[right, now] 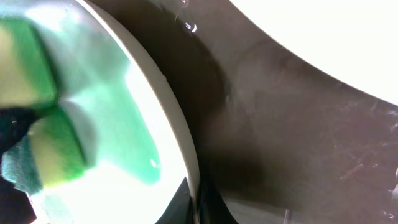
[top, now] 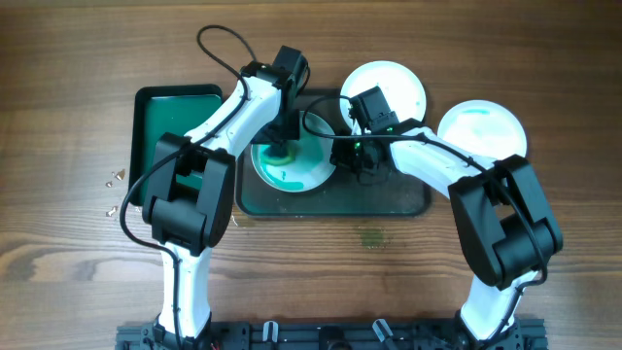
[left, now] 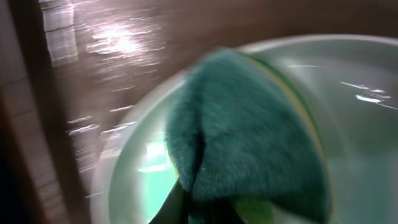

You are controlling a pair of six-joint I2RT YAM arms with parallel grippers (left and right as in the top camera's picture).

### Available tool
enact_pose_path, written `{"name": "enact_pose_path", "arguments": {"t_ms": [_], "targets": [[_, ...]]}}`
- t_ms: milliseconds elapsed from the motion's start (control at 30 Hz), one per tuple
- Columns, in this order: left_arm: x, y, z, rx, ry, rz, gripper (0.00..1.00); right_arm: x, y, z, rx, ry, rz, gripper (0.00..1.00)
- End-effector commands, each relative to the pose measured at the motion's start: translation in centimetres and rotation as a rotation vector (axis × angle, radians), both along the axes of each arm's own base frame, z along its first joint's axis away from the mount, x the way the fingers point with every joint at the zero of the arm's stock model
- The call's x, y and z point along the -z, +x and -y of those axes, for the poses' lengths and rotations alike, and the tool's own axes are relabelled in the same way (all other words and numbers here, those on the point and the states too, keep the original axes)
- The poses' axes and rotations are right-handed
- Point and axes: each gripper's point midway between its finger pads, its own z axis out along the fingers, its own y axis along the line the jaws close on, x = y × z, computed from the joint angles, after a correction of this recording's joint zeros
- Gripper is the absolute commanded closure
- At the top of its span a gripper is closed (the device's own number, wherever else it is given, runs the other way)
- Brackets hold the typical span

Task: Clean dirty plates on tray and stack at the side
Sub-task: 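Scrub the held plate with the sponge in the left gripper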

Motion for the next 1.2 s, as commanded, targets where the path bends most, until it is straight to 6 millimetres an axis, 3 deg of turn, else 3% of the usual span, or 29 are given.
{"name": "enact_pose_path", "arguments": {"t_ms": [0,100,233,333,400,533,633,733,833,967,1033,1100,1167], "targets": [[-0.3,0.0,-3.7,-0.142,0.183,0.037,0.96,0.3,-0.1,-0.1,-0.004,0.012,-0.016,0.96],[0.3,-2.6,-1.0,-0.072,0.056,-0.100,0.96,0.3,0.0,-0.1,-0.004,0.013,-0.014,0.96],[-0.4,-7.5,6.6,0.327,-0.355,-0.326,0.96,0.3,0.0,0.0,-0.001,0.016,-0.020,0.96],[-1.3,-9.7,9.0,0.537,-0.488,-0.377,0.96,0.2,0.1,0.3,0.007,0.025,-0.024,0.96],[-1.3,-9.7,9.4,0.558,-0.488,-0.364,0.96,0.2,0.2,0.4,0.010,0.031,-0.027,0.96],[-0.8,-6.4,10.4,0.545,-0.499,-0.226,0.96,0.2,0.1,0.4,0.010,0.035,-0.032,0.96],[-0.3,-2.7,9.5,0.411,-0.423,-0.102,0.96,0.2,0.1,0.5,0.010,0.034,-0.035,0.96],[0.1,1.0,7.0,0.248,-0.289,0.027,0.96,0.2,0.0,0.5,0.008,0.032,-0.037,0.96],[0.0,3.2,4.4,0.149,-0.169,0.114,0.96,0.2,0.0,0.5,0.008,0.032,-0.037,0.96],[-0.2,4.5,0.6,0.099,-0.001,0.168,0.96,0.2,0.0,0.5,0.007,0.031,-0.037,0.96],[-0.6,4.6,-2.1,-0.008,0.119,0.193,0.96,0.2,0.0,0.5,0.007,0.031,-0.037,0.96],[-1.0,4.0,-4.1,-0.085,0.207,0.195,0.96,0.2,0.0,0.5,0.007,0.032,-0.037,0.96],[-0.8,2.6,-4.5,-0.095,0.220,0.136,0.96,0.2,0.0,0.5,0.007,0.032,-0.037,0.96]]}}
